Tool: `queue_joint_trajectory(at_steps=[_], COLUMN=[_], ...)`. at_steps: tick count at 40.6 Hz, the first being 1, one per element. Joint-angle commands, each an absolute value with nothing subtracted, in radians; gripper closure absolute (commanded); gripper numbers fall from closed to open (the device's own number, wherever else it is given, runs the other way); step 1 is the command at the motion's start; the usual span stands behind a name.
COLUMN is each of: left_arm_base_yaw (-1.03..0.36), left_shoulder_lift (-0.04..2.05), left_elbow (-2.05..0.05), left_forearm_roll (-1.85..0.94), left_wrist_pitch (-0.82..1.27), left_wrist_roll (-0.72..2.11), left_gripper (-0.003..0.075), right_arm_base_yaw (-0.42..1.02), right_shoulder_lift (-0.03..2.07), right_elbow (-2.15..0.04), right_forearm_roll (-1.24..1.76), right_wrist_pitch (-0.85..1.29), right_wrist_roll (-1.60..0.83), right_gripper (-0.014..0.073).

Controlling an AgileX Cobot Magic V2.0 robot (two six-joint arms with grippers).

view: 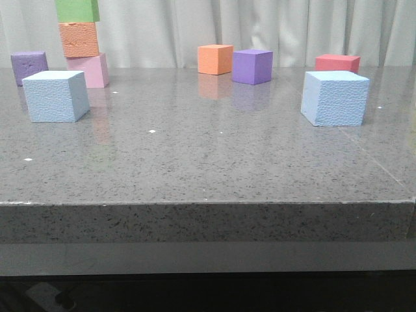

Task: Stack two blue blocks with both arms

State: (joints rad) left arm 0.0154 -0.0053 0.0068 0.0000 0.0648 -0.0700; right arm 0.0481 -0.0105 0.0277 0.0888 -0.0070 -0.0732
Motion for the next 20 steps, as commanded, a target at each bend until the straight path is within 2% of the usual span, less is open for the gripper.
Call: queue_joint_trajectory(at_steps=[1, 20], left_arm_base_yaw=[0.009, 0.009], left_shoulder_lift=[-0.022, -0.022], left_elbow=[0.009, -0.043], left_forearm_roll=[-0.006, -0.042], left_wrist_pitch=[-0.01, -0.064], left_wrist_roll=[-0.073, -0.075], left_gripper=[0.0741, 0.0741], right_arm_base_yaw=[0.04, 0.04], right_shoulder_lift=[-0.029, -0.029], right_elbow=[0.021, -0.025], right_forearm_roll=[0.091, 0.092], right_wrist_pitch=[-0.09, -0.121], right_wrist_roll=[-0.082, -0.081], right_gripper=[0.0713, 0.0713])
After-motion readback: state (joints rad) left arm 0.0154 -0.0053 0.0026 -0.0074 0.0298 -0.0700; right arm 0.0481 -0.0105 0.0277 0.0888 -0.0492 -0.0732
